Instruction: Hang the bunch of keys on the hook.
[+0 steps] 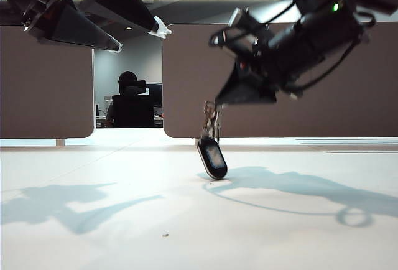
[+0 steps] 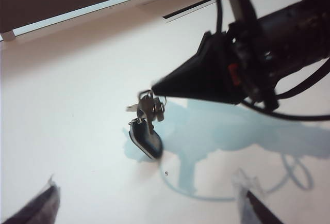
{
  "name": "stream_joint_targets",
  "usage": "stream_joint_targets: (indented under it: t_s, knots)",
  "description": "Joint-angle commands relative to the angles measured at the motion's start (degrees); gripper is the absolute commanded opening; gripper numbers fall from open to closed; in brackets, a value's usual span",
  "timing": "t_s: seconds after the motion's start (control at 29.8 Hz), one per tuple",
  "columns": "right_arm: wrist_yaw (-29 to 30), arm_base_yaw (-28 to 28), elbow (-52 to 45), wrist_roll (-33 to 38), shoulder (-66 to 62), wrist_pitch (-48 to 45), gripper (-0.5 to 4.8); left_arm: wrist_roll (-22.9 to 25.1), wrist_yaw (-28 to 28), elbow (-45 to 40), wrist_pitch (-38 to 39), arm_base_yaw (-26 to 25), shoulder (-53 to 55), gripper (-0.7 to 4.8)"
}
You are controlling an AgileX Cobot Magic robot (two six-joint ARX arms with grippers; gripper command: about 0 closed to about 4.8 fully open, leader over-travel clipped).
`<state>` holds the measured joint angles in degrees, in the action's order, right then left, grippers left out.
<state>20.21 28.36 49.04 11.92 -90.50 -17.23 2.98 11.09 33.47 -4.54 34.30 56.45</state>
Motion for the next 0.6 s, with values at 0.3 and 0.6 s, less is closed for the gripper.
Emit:
stream_joint_targets:
  t_s: [0.3, 0.6]
  knots:
    - [-1.2, 0.1, 0.3, -0.2, 10.8, -1.2, -0.06, -0.5, 0.7, 0.4, -5.1, 0.0, -0.2, 4.79]
    - [-5.9, -2.7, 8.4, -3.8, 15.6, 8.7, -0.05, -3.9, 1.8, 4.6, -9.3, 0.1, -0.5, 4.79]
